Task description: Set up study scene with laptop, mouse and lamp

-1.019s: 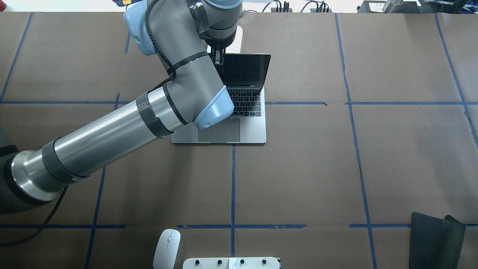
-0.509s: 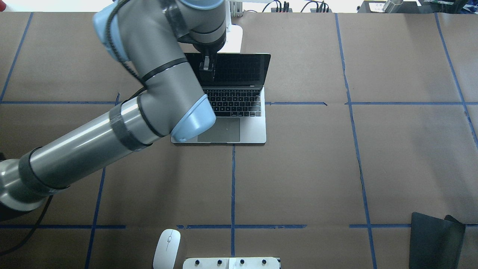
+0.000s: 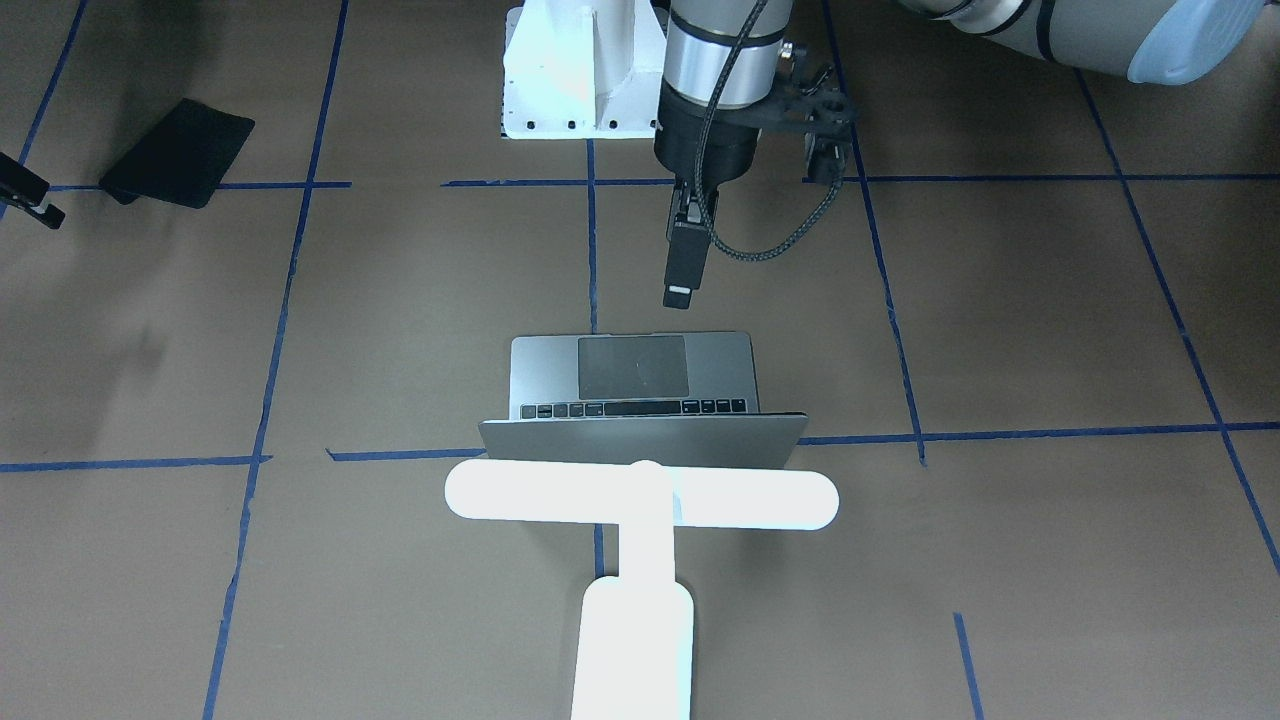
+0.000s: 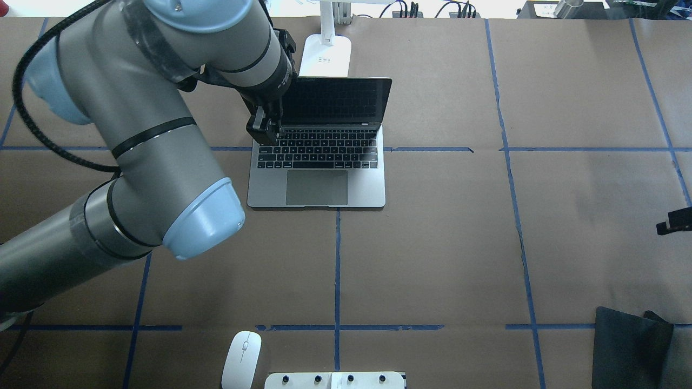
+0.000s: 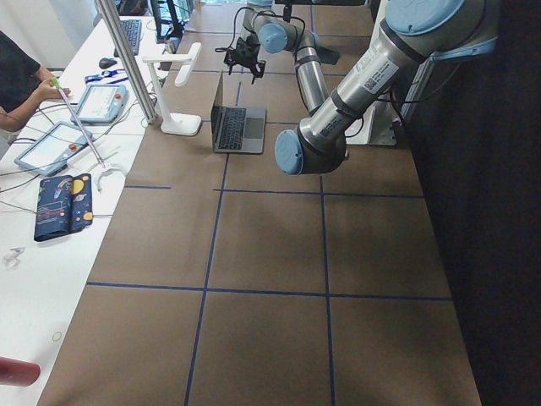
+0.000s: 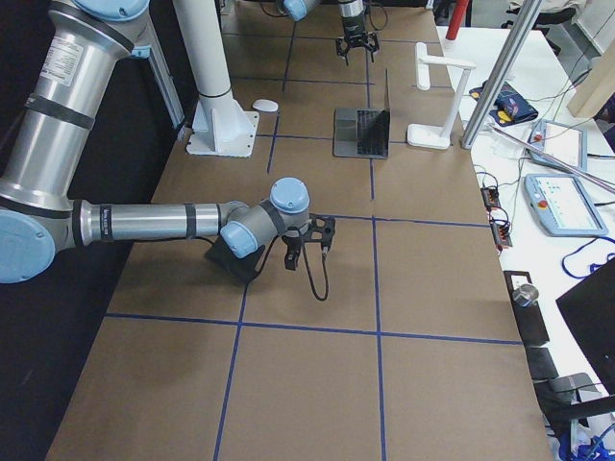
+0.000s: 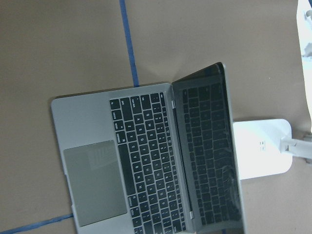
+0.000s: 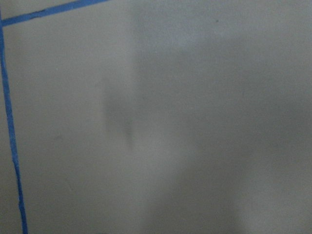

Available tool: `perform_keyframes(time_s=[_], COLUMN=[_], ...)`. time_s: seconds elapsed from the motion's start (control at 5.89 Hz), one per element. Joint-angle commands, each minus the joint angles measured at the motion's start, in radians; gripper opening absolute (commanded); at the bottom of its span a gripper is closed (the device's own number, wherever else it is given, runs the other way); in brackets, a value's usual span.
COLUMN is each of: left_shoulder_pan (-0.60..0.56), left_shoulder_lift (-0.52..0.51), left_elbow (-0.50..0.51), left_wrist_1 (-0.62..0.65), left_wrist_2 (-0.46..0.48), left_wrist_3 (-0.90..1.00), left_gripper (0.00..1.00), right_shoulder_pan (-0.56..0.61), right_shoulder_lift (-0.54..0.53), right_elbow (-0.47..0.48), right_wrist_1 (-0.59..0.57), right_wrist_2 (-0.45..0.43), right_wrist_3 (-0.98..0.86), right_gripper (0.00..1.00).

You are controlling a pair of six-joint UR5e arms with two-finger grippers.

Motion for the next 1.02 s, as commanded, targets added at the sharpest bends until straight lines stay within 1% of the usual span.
perform_keyframes(time_s=[0.0,0.17,0.34,0.51,0.68,0.85], left_shoulder_pan=[0.045,0.053,0.064,0.076,0.090,0.090], left_shoulder_lift=[0.073,0.125,0.134,0.137,0.137,0.137], left_elbow=[-0.136,-0.213,-0.216,-0.215,-0.207,-0.207], left_wrist_1=[0.005,0.005,0.008,0.010,0.013,0.012], left_wrist_2=[-0.008,-0.008,-0.006,-0.006,-0.005,-0.005], left_wrist_3=[0.099,0.168,0.211,0.213,0.213,0.213], left_gripper=[1.00,1.00,1.00,1.00,1.00,1.00], right_shoulder_pan=[-0.141,-0.202,-0.327,-0.444,-0.482,-0.494], right_shoulder_lift=[-0.067,-0.098,-0.126,-0.158,-0.210,-0.216], right_elbow=[-0.001,-0.001,-0.001,-0.006,-0.015,-0.083], right_wrist_1=[0.158,0.202,0.255,0.257,0.338,0.431], right_wrist_2=[-0.123,-0.173,-0.286,-0.339,-0.340,-0.338], right_wrist_3=[0.246,0.396,0.538,0.556,0.579,0.585], right_gripper=[1.00,1.00,1.00,0.98,0.95,0.94])
